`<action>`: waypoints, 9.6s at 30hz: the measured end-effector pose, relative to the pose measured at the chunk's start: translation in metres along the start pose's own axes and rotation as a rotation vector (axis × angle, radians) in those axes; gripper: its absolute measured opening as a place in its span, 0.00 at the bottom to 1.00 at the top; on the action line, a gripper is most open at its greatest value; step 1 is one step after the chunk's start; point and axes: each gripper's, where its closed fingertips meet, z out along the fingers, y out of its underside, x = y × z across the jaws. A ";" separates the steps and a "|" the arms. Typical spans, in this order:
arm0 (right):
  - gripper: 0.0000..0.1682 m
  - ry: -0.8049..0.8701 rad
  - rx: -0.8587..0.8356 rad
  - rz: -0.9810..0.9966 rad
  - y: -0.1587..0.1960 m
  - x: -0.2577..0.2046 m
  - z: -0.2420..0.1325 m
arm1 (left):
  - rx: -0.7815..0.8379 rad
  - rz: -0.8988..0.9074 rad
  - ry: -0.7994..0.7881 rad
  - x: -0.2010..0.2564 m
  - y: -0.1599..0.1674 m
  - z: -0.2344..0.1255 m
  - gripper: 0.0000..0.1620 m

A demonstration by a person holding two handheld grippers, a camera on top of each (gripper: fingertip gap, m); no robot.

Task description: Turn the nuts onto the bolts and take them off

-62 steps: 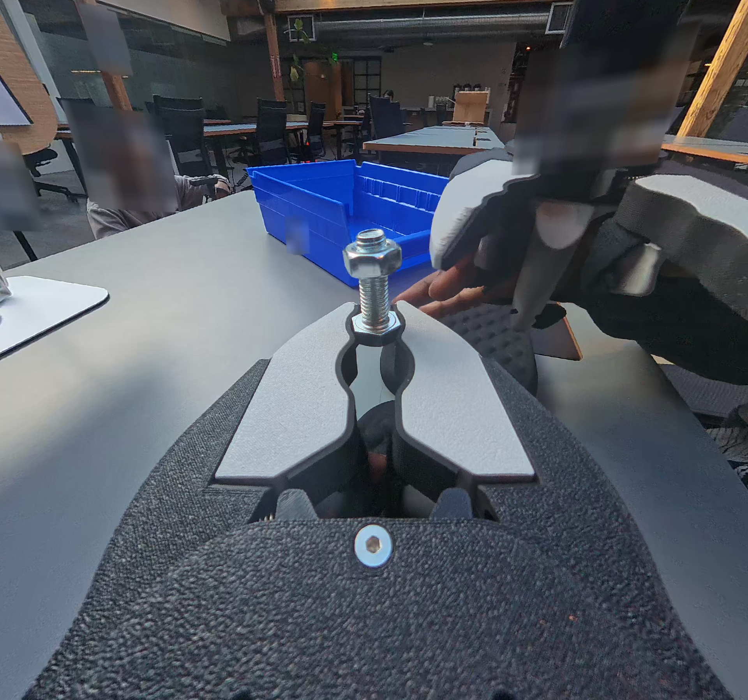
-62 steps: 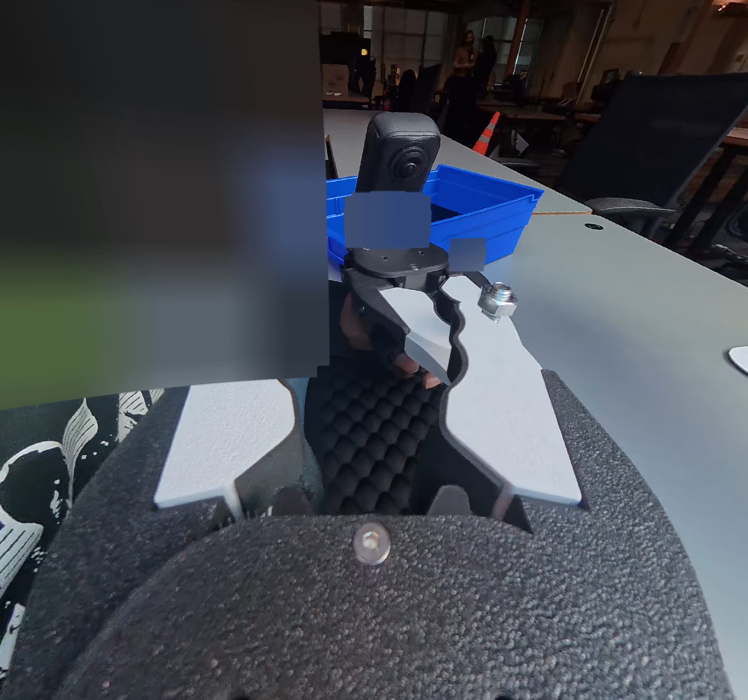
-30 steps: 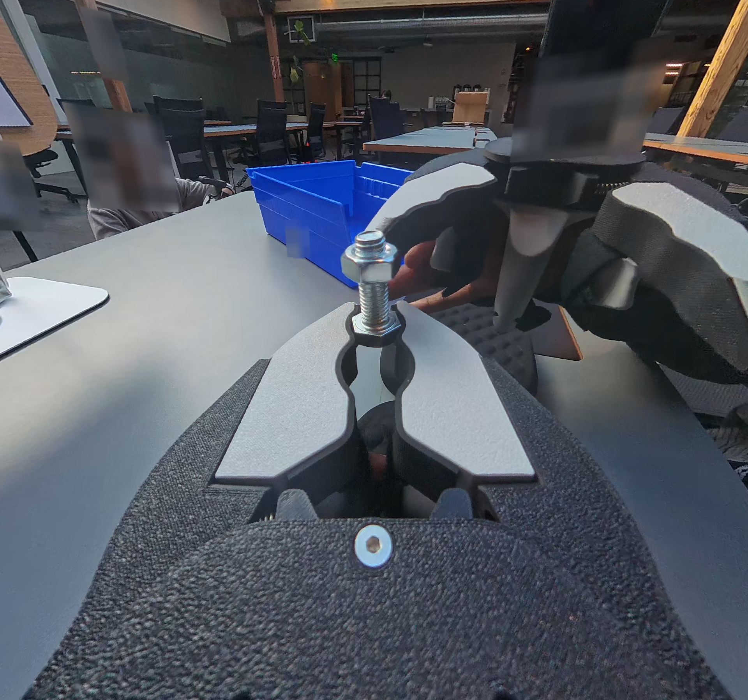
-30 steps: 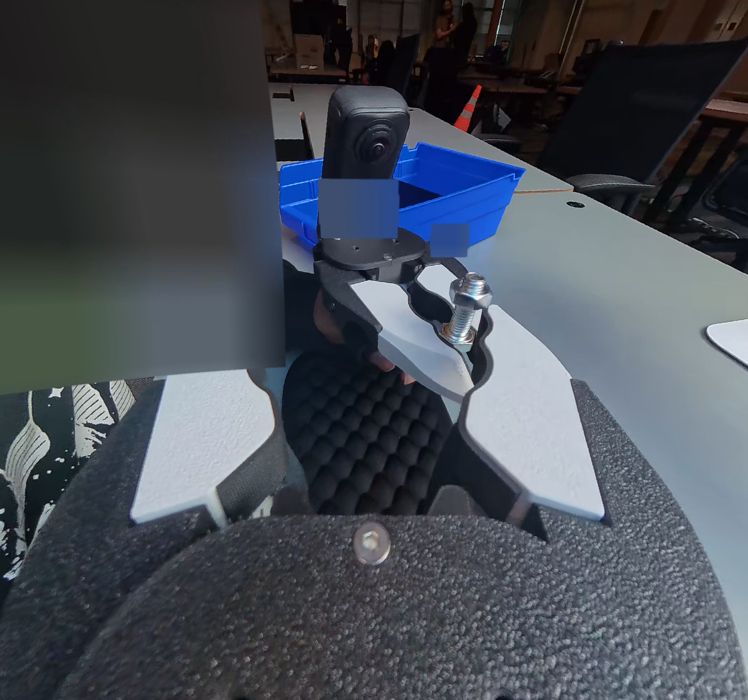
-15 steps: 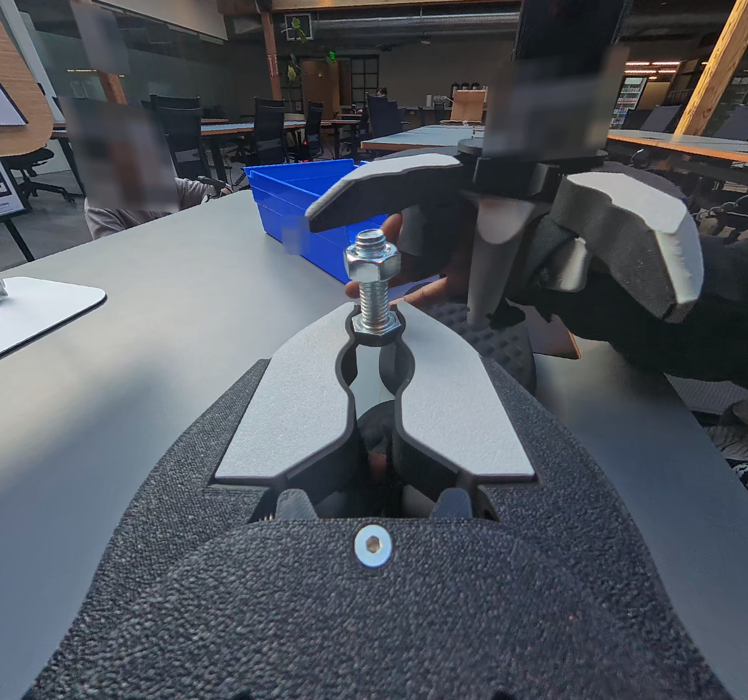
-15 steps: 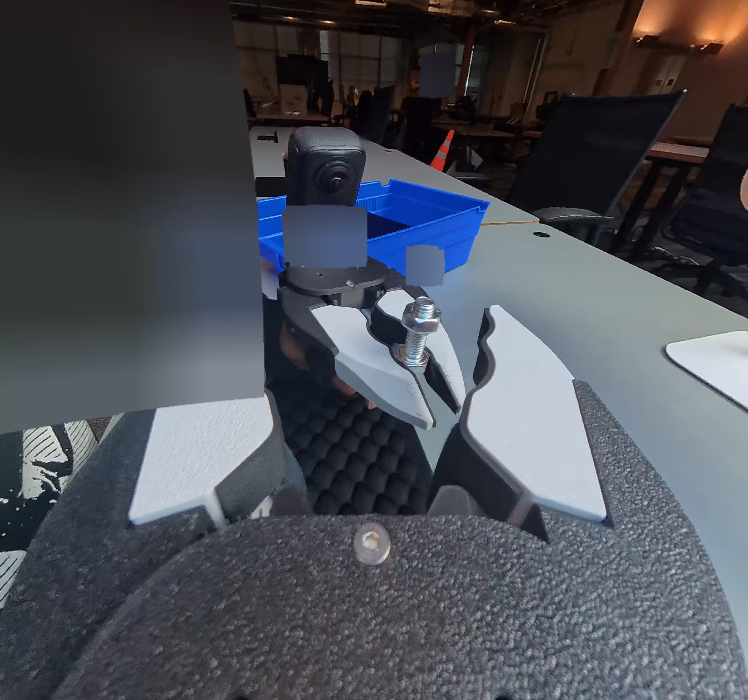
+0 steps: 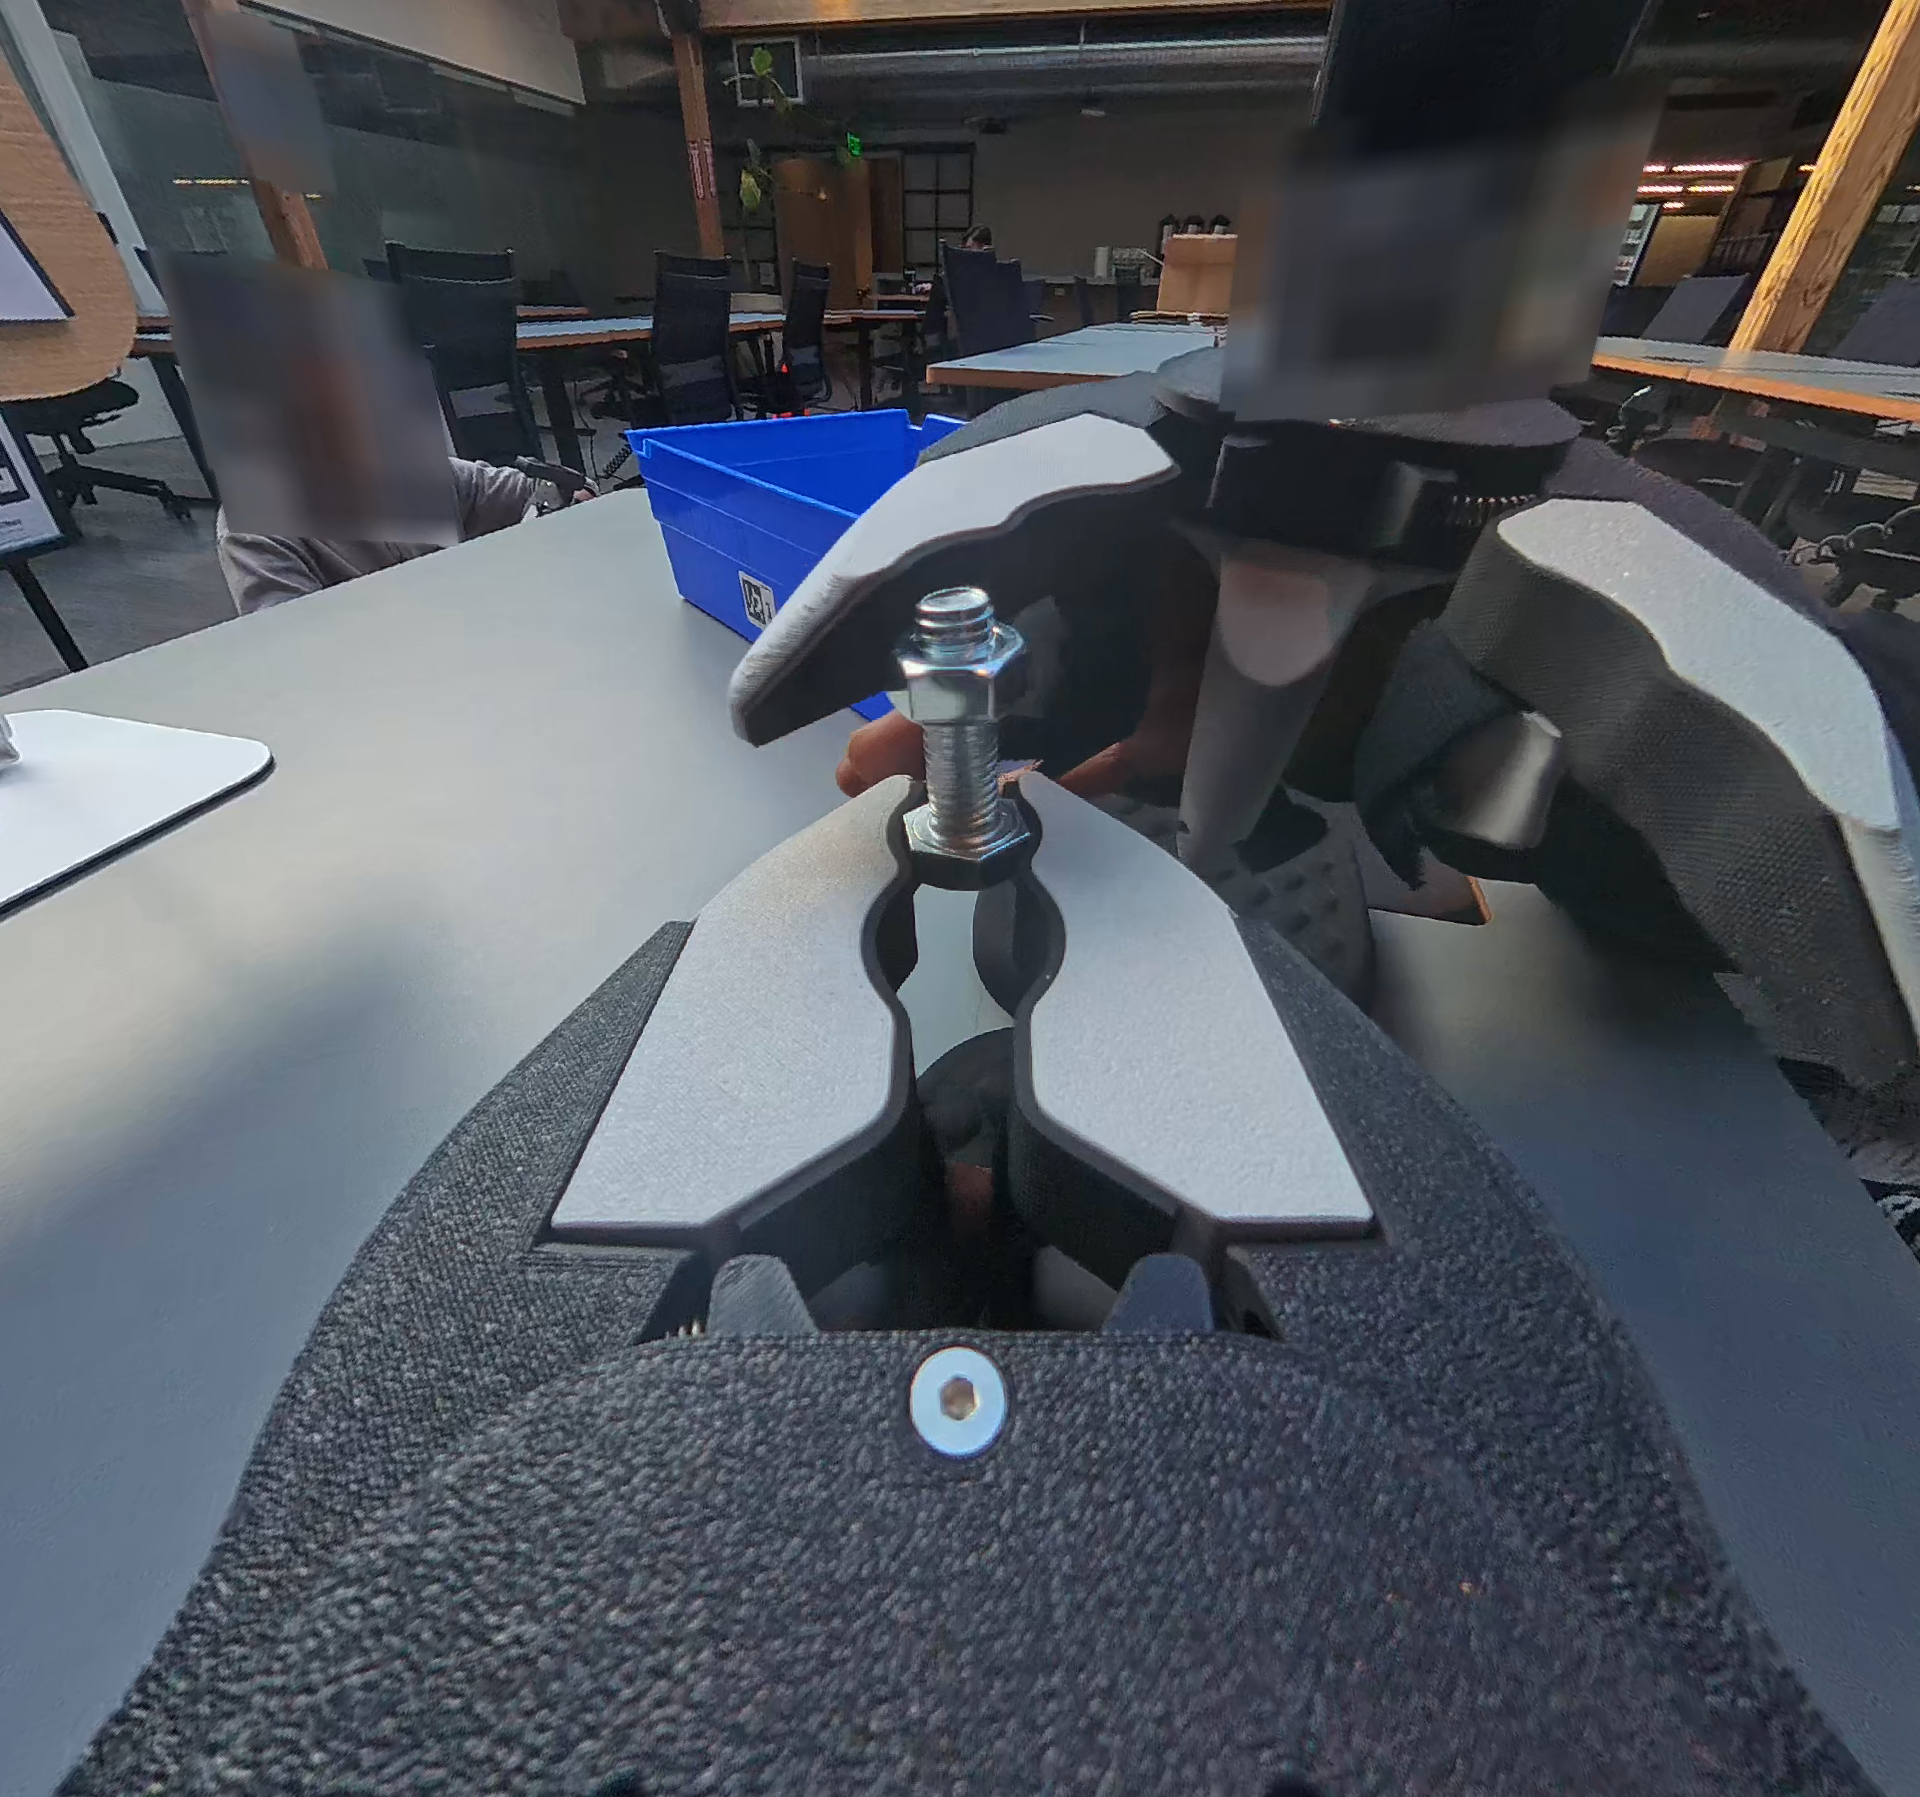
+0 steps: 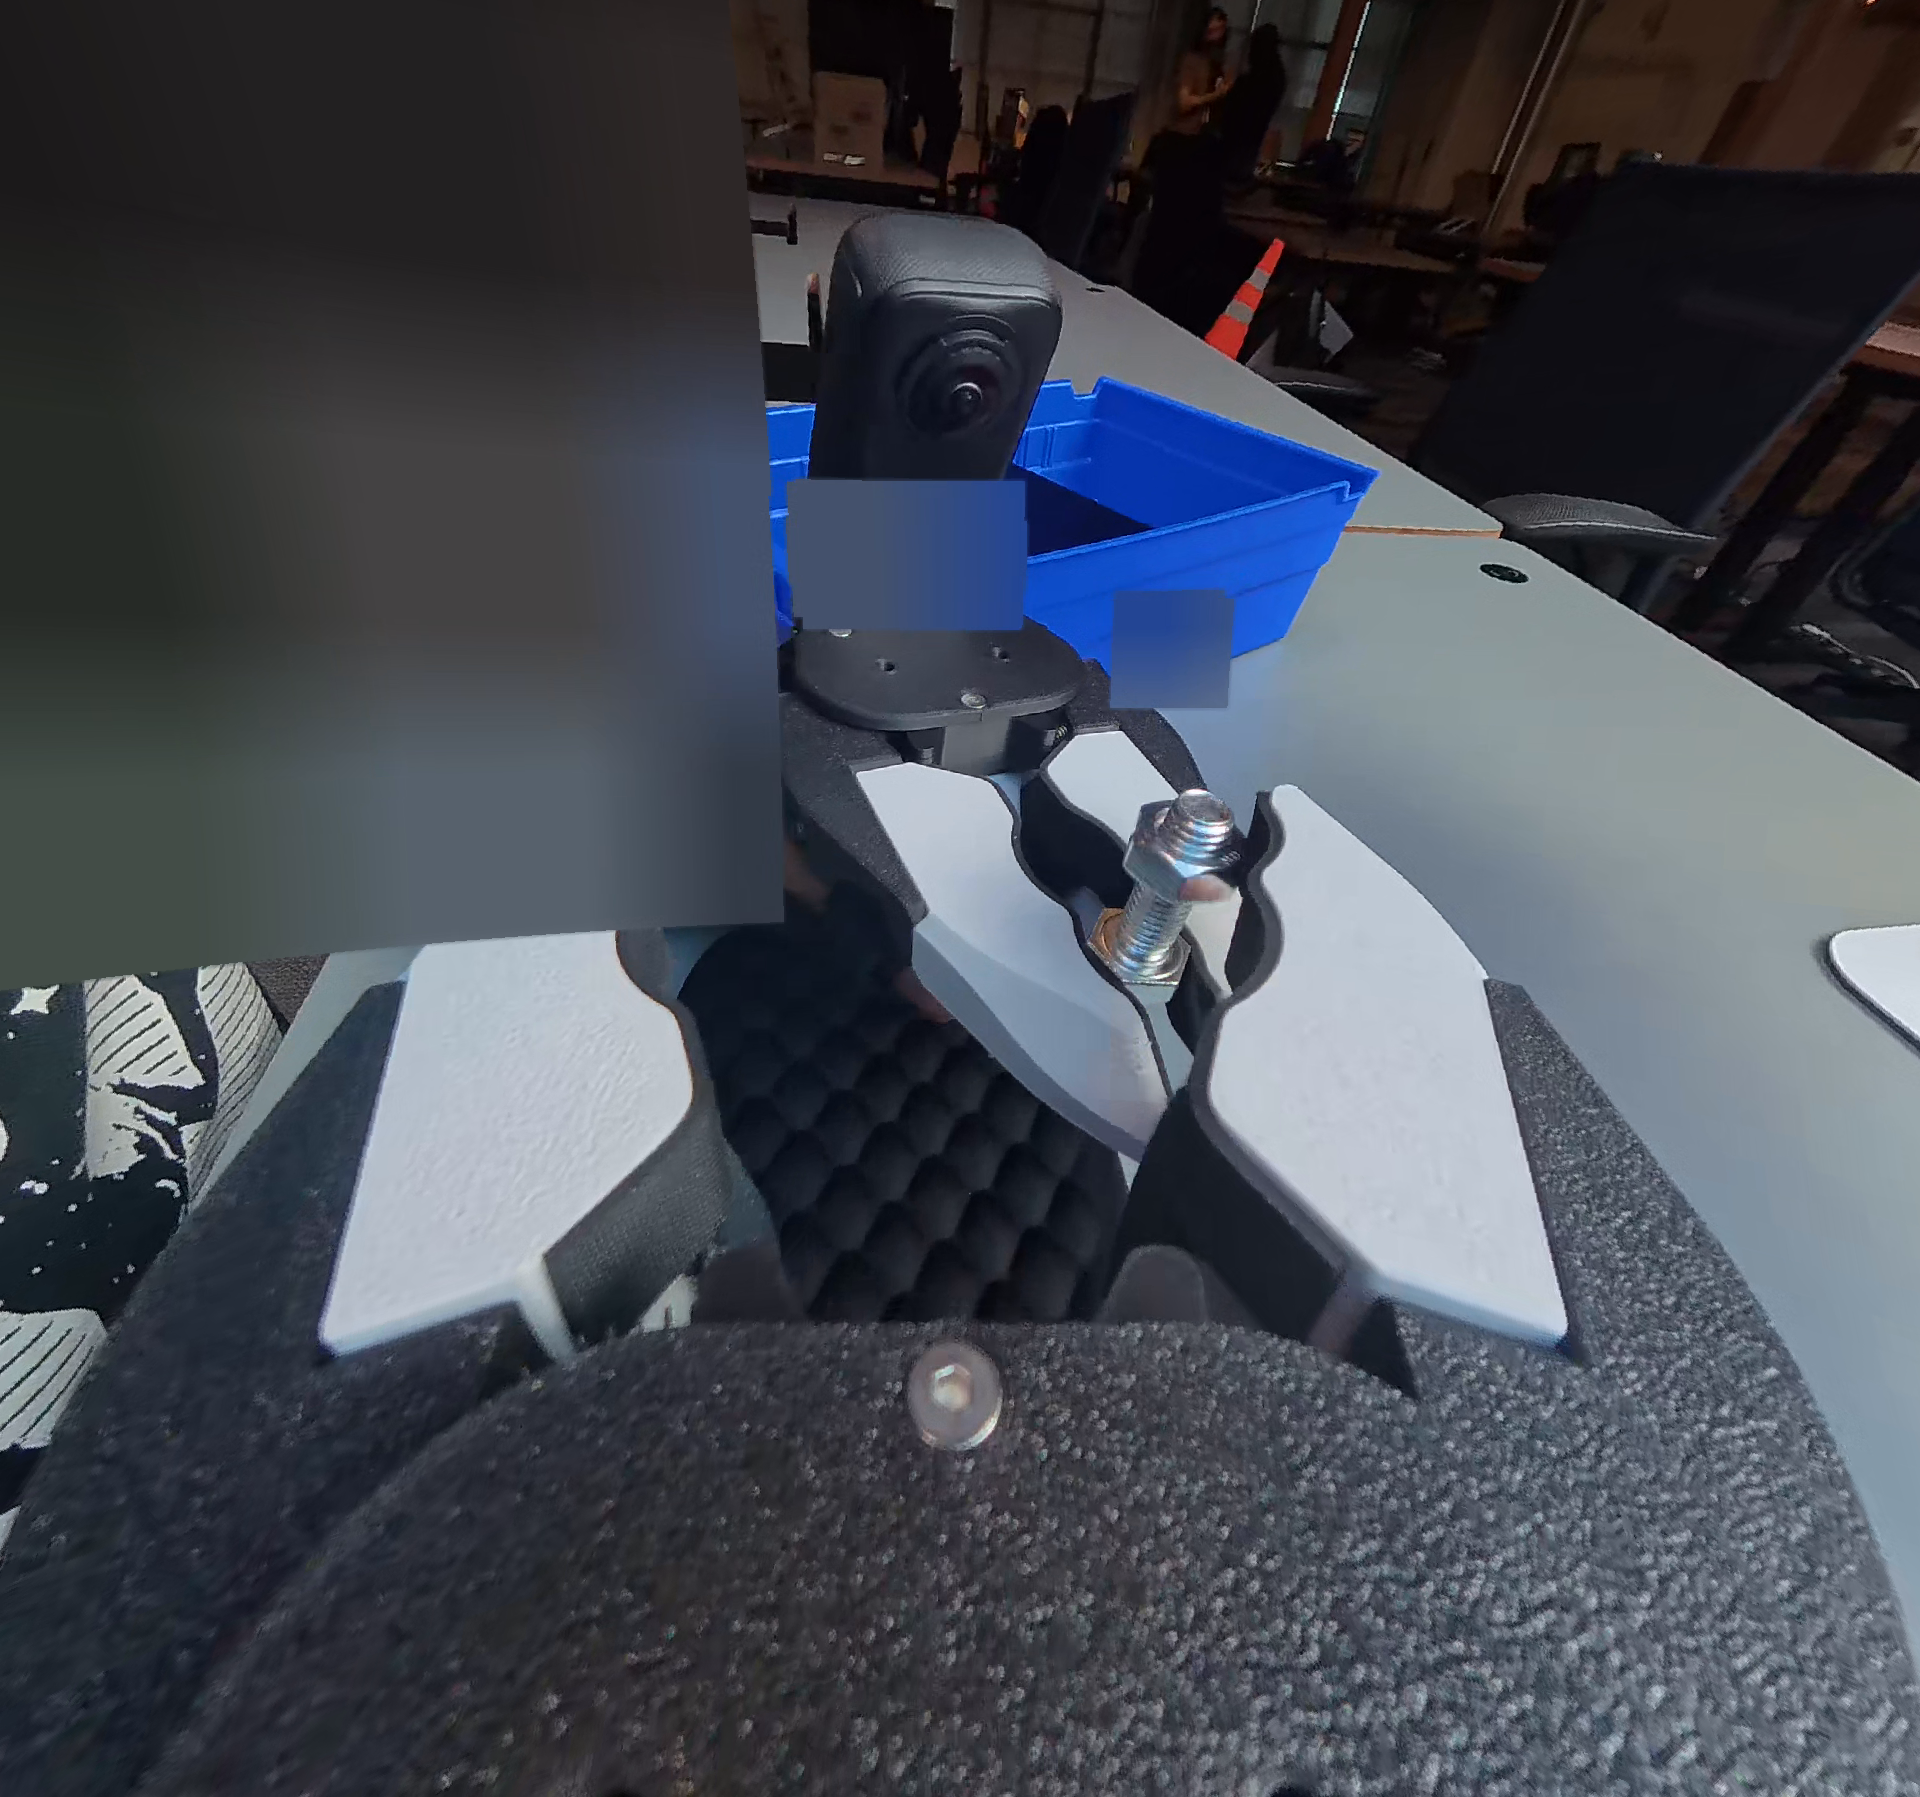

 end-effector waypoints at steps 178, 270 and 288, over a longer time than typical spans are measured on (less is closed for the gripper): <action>0.23 -0.068 -0.384 -0.314 -0.012 0.008 -0.058 | -0.009 0.011 -0.010 0.000 0.001 0.000 0.08; 0.66 0.765 -0.143 0.156 -0.022 0.192 -0.248 | -0.050 -0.034 -0.040 -0.007 0.006 0.004 0.40; 0.57 0.862 0.321 0.130 0.025 0.089 -0.161 | 0.021 -0.056 -0.111 -0.013 -0.013 -0.004 0.40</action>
